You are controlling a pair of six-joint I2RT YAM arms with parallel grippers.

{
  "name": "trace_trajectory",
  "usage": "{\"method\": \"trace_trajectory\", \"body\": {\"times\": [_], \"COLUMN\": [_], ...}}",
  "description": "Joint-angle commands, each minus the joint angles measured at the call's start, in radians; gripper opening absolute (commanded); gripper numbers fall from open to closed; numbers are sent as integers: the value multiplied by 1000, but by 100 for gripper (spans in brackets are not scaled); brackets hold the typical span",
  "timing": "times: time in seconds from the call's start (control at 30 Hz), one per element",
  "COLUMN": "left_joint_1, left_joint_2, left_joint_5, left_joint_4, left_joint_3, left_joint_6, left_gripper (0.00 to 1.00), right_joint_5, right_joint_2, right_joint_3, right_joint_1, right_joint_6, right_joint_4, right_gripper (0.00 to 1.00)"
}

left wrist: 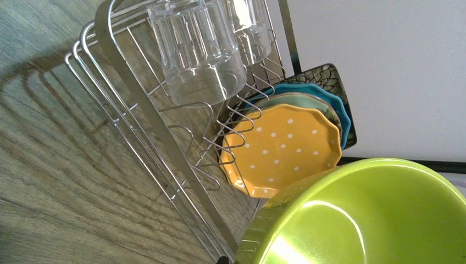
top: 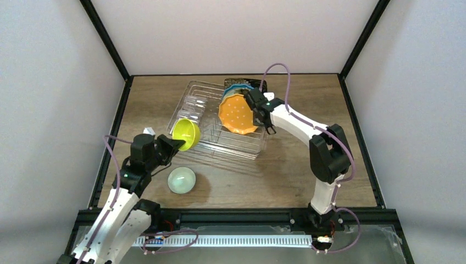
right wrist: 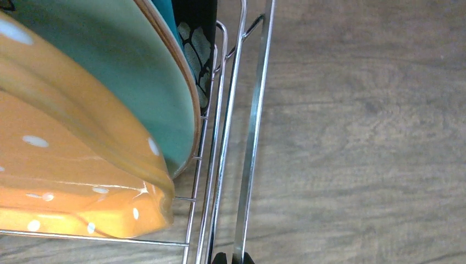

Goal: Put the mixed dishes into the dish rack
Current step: Move the plate and dish rack to the center of the board.

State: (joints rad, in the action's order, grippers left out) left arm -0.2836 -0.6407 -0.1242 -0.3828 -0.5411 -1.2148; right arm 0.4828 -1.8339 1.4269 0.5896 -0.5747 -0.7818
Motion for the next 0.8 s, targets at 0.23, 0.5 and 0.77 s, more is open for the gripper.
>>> {"method": "trace_trajectory", "body": {"times": [0.23, 0.5, 0.77], "left_joint_1": [5, 6, 5], "left_joint_2": [-21, -41, -37], "left_joint_5": [-48, -62, -65], "left_joint_4": [82, 110, 103], "left_joint_3": [14, 17, 15], "left_joint_6": [18, 19, 35], "left_gripper": [3, 3, 3], "right_joint_5": [-138, -175, -270], "right_joint_2": [-31, -22, 8], "right_joint_3": [3, -11, -73], "right_joint_1": [-48, -48, -125], "right_joint_6": [397, 597, 696], "right_joint_4": [262, 402, 546], "right_gripper": [1, 1, 1]}}
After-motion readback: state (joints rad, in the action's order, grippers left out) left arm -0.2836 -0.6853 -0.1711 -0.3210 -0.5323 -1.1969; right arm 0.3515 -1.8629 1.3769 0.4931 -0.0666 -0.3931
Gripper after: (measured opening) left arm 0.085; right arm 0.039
